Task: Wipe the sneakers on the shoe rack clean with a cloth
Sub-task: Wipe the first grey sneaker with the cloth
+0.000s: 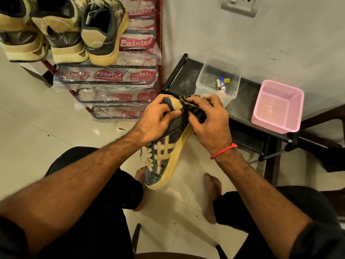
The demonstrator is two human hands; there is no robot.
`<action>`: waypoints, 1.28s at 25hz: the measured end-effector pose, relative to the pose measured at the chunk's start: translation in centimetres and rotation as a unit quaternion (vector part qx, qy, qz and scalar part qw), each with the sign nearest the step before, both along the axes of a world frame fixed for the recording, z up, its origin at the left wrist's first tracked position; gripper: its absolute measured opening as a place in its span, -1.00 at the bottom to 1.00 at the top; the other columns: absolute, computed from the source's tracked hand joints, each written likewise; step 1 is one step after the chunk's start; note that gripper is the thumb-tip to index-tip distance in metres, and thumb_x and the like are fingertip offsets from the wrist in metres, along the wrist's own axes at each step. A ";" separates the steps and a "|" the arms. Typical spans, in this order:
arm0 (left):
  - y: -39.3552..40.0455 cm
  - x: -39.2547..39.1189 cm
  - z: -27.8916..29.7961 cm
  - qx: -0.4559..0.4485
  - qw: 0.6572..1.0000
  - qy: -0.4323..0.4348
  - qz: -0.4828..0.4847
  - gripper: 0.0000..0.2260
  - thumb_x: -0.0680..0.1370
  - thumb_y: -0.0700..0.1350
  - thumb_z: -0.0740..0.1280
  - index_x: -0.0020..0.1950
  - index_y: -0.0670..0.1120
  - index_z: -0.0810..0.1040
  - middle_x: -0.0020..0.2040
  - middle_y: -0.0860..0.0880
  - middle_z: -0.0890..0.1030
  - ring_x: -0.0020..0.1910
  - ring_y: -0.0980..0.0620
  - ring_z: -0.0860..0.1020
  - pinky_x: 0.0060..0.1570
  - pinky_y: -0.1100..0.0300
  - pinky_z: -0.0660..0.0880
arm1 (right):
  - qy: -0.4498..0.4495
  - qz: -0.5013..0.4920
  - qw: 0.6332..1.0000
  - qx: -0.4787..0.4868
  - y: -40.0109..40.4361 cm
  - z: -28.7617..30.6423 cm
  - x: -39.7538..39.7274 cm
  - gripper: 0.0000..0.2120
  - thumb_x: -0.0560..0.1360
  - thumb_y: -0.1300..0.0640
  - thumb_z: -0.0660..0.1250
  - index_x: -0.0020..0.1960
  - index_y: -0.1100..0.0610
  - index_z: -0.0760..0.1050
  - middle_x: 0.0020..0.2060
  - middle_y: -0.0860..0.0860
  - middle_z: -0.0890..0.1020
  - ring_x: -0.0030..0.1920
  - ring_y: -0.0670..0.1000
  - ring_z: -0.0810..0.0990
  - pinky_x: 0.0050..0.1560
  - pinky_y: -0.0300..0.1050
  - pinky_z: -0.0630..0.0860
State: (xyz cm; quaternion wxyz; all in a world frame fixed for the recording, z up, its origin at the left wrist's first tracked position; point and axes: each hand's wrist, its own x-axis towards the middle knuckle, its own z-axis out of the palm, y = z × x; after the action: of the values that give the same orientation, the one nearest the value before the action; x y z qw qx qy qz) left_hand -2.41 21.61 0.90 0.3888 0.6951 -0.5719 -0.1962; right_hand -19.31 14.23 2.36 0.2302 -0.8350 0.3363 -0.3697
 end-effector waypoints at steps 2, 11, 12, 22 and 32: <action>-0.5 1.1 0.4 0.021 0.992 0.076 0.099 -0.74 0.63 -0.03 0.36 -0.15 -0.18 0.61 0.25 -0.07 0.51 0.13 0.01 0.54 0.24 -0.03 0.52 | 0.025 0.048 0.999 -0.003 1.1 -0.7 0.0 -0.67 0.44 0.20 0.46 0.20 0.14 0.63 0.07 0.12 0.52 0.06 -0.05 0.51 0.18 -0.27 0.48; -0.2 2.5 1.5 0.051 0.976 0.085 0.196 -0.62 0.64 0.06 0.32 -0.05 -0.27 0.66 0.20 0.00 0.48 0.15 -0.01 0.54 0.25 -0.05 0.52 | 0.052 0.119 0.991 0.020 2.3 -0.7 1.2 -0.70 0.46 0.16 0.43 0.20 0.09 0.64 0.08 0.12 0.51 0.06 -0.04 0.49 0.17 -0.22 0.51; -0.3 1.6 1.5 0.064 0.980 0.085 0.169 -0.65 0.64 0.04 0.32 -0.07 -0.24 0.66 0.20 0.00 0.49 0.14 -0.03 0.54 0.22 -0.07 0.53 | 0.013 0.062 0.998 0.002 1.4 0.0 1.7 -0.70 0.47 0.18 0.44 0.20 0.11 0.64 0.07 0.13 0.52 0.08 -0.11 0.44 0.20 -0.34 0.43; 0.4 5.6 3.0 0.025 0.856 0.302 0.418 -0.65 0.65 0.17 0.26 -0.13 -0.06 0.60 -0.03 -0.11 0.71 -0.03 -0.11 0.70 0.02 -0.10 0.66 | 0.070 0.151 0.986 0.026 4.0 1.7 -1.3 -0.68 0.48 0.04 0.38 0.22 0.00 0.63 0.11 0.01 0.52 0.07 -0.01 0.57 0.09 -0.08 0.59; 0.1 2.2 3.0 0.166 0.835 0.442 0.283 -0.59 0.65 0.28 0.17 0.22 0.05 0.64 0.14 -0.06 0.71 0.13 -0.06 0.66 0.17 -0.04 0.61 | -0.216 -0.090 0.971 0.058 1.4 1.3 -0.8 -0.70 0.47 0.33 0.44 0.20 0.23 0.61 0.07 0.21 0.47 0.12 -0.04 0.53 0.21 -0.23 0.54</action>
State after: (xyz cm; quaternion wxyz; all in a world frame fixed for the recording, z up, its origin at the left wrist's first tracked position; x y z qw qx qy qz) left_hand -0.23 21.71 3.90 0.5172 0.7203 -0.0765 -0.4559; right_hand -20.11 15.67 3.64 0.3112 -0.6869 0.3735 -0.5402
